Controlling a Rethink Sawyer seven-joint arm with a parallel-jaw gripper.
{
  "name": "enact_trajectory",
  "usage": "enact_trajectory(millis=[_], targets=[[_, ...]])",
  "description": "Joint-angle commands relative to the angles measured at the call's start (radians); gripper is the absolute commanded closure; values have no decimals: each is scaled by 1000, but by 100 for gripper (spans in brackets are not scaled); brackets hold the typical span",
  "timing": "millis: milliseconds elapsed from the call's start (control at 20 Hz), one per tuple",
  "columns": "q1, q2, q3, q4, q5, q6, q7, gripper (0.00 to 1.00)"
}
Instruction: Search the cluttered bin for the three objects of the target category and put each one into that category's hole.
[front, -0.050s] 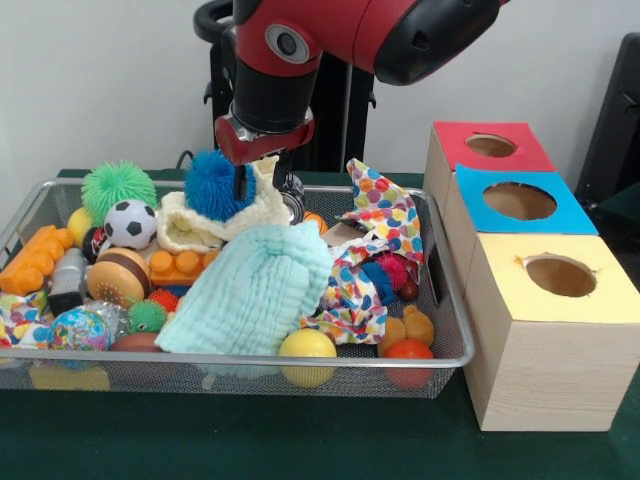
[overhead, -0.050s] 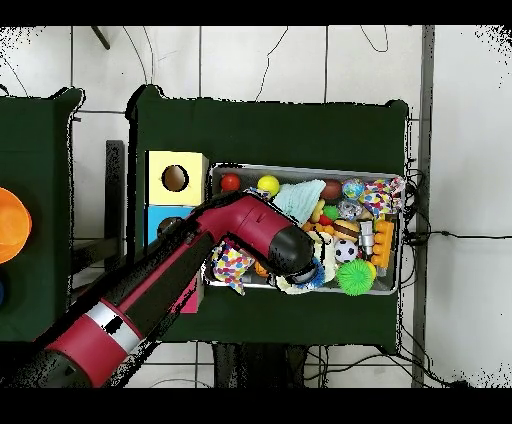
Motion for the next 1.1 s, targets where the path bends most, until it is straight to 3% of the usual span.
enact_trajectory(millis=[50,450,850,1100], targets=[[0,35,55,-12,2,-80,292,0],[-20,11,17,-1,105,239,136,0],[-55,-34,104,14,156,322,21,0],[-97,-60,157,36,204,414,-104,0]])
